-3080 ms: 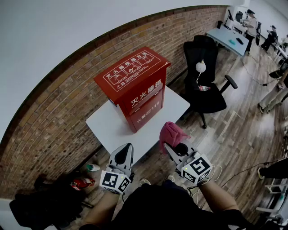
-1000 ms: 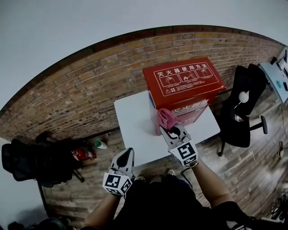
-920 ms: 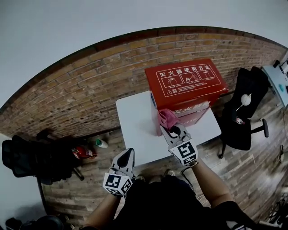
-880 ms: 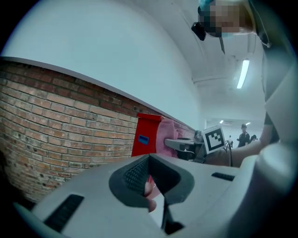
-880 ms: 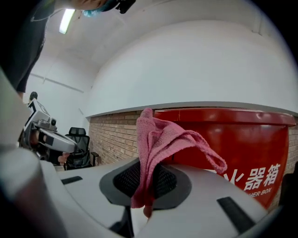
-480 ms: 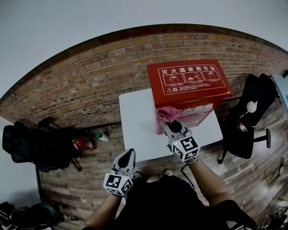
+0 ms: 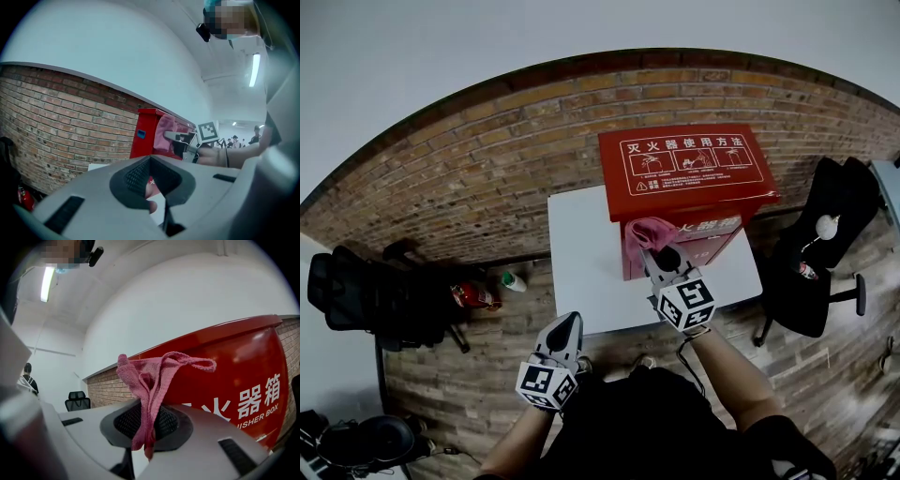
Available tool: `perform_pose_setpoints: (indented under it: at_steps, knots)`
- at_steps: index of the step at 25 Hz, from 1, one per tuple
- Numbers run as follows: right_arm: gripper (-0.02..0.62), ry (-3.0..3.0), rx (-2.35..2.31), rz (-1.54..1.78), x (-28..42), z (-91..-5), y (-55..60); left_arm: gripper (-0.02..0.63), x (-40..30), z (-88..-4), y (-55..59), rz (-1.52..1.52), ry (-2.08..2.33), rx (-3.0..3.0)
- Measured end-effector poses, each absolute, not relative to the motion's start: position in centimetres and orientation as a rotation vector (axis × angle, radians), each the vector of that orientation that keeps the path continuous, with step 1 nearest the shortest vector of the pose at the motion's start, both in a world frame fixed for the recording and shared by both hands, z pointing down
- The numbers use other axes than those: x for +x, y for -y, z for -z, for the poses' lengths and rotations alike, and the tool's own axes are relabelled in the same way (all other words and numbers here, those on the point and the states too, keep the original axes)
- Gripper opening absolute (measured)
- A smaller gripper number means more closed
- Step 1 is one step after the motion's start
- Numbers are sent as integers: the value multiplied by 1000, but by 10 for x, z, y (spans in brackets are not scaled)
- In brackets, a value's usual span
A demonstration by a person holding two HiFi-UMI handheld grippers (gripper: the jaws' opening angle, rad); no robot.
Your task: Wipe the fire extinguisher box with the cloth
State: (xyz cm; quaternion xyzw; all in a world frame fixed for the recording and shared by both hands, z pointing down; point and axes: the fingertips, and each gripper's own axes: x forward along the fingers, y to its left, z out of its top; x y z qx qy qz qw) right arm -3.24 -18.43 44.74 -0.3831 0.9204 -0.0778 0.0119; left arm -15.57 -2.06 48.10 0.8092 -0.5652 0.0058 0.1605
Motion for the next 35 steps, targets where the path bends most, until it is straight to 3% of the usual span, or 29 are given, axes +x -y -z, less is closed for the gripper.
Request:
perform_pose_setpoints:
  at_steps: [35]
  knots:
    - [61,-2891,-1290,164,35,-449,201,17,-126,-483,40,-7,1595,2333]
